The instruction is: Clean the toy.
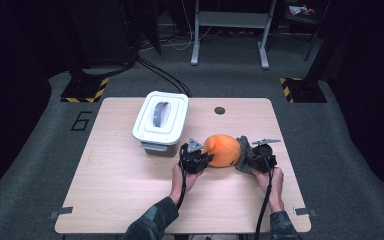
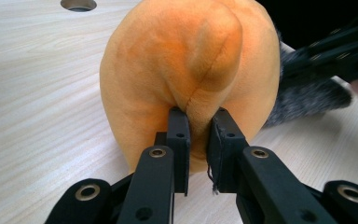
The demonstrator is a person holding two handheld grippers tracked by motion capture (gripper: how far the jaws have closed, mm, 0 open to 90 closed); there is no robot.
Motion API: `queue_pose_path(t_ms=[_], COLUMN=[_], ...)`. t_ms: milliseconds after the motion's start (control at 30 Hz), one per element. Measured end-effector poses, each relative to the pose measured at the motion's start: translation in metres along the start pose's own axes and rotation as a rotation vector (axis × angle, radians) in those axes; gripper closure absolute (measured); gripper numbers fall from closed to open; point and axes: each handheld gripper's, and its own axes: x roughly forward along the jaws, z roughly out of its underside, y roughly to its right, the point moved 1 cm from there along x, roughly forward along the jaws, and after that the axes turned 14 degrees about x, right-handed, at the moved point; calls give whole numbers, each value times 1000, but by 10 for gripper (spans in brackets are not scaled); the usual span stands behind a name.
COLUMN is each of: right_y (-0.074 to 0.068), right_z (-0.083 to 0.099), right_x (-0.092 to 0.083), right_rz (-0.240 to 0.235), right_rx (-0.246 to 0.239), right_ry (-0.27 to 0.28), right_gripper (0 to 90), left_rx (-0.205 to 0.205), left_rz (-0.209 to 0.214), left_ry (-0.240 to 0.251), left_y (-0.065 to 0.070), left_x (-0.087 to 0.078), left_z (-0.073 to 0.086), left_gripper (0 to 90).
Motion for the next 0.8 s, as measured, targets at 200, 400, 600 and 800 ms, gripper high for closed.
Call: queue_pose_path(t_ms=[200, 400, 600, 800], right_y=[-9, -38, -59, -57], right_z=[-12, -23, -27, -27], right_x=[-34, -56, -48, -37], right_rz=[-25, -89, -106, -84], right_rx=[-38, -96, -150, -139], right_ry=[85, 148, 136, 119], right_gripper=[784, 784, 783, 784], left_rx=[2, 3, -4, 0], left_rz=[4, 8, 8, 12], left_ry=[2, 3, 3, 11], left_y=[0, 0, -1, 0], left_x=[0, 0, 0, 1], left_z=[0, 0, 0, 0], left_gripper=[799, 796, 793, 759])
